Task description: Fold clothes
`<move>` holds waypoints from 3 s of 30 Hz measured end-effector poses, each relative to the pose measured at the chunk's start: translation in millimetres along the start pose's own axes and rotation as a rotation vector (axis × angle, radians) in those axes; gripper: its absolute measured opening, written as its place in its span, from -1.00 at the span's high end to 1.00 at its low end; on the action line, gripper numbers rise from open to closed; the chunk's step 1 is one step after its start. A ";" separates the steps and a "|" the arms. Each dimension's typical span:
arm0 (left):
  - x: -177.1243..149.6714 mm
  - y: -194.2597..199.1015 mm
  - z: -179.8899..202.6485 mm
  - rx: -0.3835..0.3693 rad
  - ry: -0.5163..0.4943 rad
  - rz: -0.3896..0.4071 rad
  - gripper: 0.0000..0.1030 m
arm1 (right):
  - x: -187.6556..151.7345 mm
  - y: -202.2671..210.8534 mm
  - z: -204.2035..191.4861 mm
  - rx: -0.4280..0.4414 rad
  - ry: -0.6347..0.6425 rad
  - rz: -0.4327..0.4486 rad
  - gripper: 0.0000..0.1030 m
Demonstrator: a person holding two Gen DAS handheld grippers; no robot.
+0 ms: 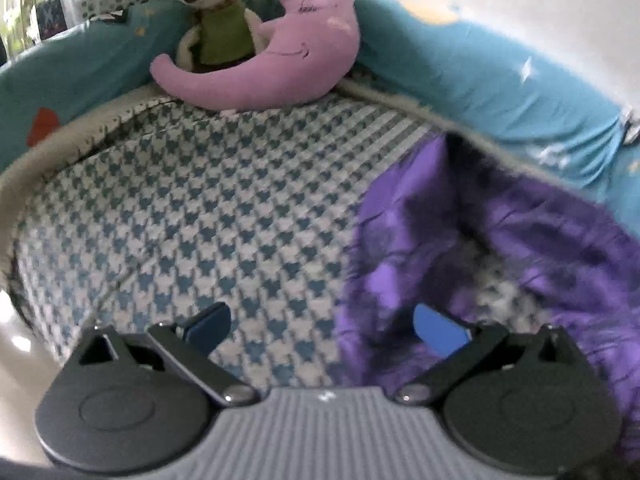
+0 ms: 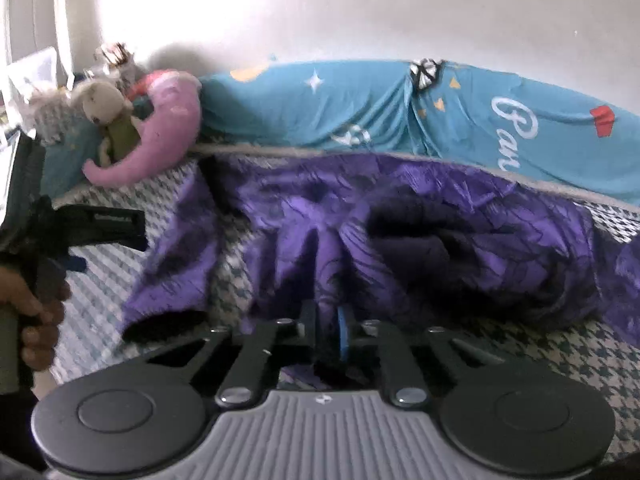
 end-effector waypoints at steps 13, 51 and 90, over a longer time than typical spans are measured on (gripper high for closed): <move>9.3 46.5 -2.4 -0.214 0.056 0.110 -0.99 | -12.3 23.4 -85.0 0.514 0.193 -0.002 0.79; -77.6 82.0 127.1 -0.467 -0.429 0.053 -0.99 | -22.5 14.7 116.5 0.024 -0.307 -0.024 0.20; -25.5 1.9 140.0 -0.197 -0.320 0.031 -0.99 | 84.4 -77.6 129.6 0.111 -0.351 0.110 0.26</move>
Point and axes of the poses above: each gripper's, at about its wrist camera, not at the fingertips, and y roughly against the way its jaws point, z to its right, x to its top, the point moved 3 cm from there along -y, roughly the way its jaws point, and after that the axes turned 12 degrees about x, right-handed, at the moved point
